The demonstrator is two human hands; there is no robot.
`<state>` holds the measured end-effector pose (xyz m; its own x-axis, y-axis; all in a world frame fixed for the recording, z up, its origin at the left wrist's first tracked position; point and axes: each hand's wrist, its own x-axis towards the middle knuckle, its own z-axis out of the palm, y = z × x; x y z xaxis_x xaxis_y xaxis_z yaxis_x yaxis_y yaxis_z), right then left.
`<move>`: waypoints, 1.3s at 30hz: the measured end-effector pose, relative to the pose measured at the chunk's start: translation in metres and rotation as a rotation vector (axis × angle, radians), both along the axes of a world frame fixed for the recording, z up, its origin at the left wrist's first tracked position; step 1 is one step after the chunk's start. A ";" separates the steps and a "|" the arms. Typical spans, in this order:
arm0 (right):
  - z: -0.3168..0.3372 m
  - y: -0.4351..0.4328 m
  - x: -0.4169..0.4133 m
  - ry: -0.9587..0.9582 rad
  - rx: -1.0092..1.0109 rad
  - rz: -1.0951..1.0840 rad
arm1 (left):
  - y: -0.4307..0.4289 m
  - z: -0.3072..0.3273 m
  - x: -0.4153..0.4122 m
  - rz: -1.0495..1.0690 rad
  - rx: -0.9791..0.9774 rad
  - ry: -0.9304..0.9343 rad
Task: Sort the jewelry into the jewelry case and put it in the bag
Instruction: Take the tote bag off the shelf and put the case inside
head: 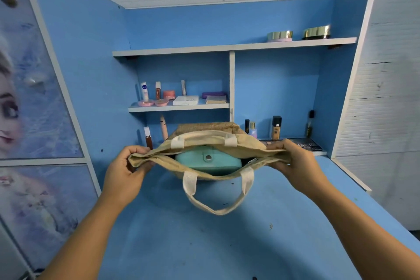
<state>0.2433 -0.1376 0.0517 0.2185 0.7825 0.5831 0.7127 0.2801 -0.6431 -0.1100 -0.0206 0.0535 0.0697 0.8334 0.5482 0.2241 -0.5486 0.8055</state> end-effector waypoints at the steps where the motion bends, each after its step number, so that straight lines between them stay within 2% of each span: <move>1: 0.001 0.001 0.000 0.041 0.009 -0.007 | 0.000 0.002 0.002 0.000 0.008 -0.004; 4: 0.004 0.001 -0.005 0.149 0.090 -0.041 | -0.005 0.009 0.007 0.021 0.066 -0.063; 8: 0.006 -0.005 -0.012 0.162 0.155 -0.026 | -0.012 0.015 0.013 -0.019 0.116 -0.063; 14: -0.010 -0.010 -0.014 0.129 0.071 0.066 | -0.022 -0.005 0.020 -0.086 0.137 0.047; 19: -0.046 -0.023 -0.010 0.024 -0.095 0.070 | -0.032 -0.046 0.008 -0.074 0.059 0.168; 23: -0.061 -0.040 -0.011 0.124 -0.239 0.213 | -0.043 -0.069 0.003 0.006 0.032 0.278; 27: -0.059 -0.042 -0.011 0.148 -0.279 0.065 | -0.061 -0.087 0.009 0.107 0.105 0.389; 29: -0.060 -0.043 -0.012 0.093 -0.309 0.016 | -0.077 -0.096 0.020 0.266 0.133 0.453; 32: -0.066 -0.045 -0.010 -0.128 -0.381 0.058 | -0.108 -0.099 0.048 0.397 0.196 0.505; 35: -0.067 -0.041 -0.012 -0.183 -0.311 0.017 | -0.123 -0.098 0.073 0.331 0.248 0.547; 39: -0.066 -0.032 -0.014 -0.178 -0.127 -0.155 | -0.119 -0.098 0.097 0.105 0.229 0.552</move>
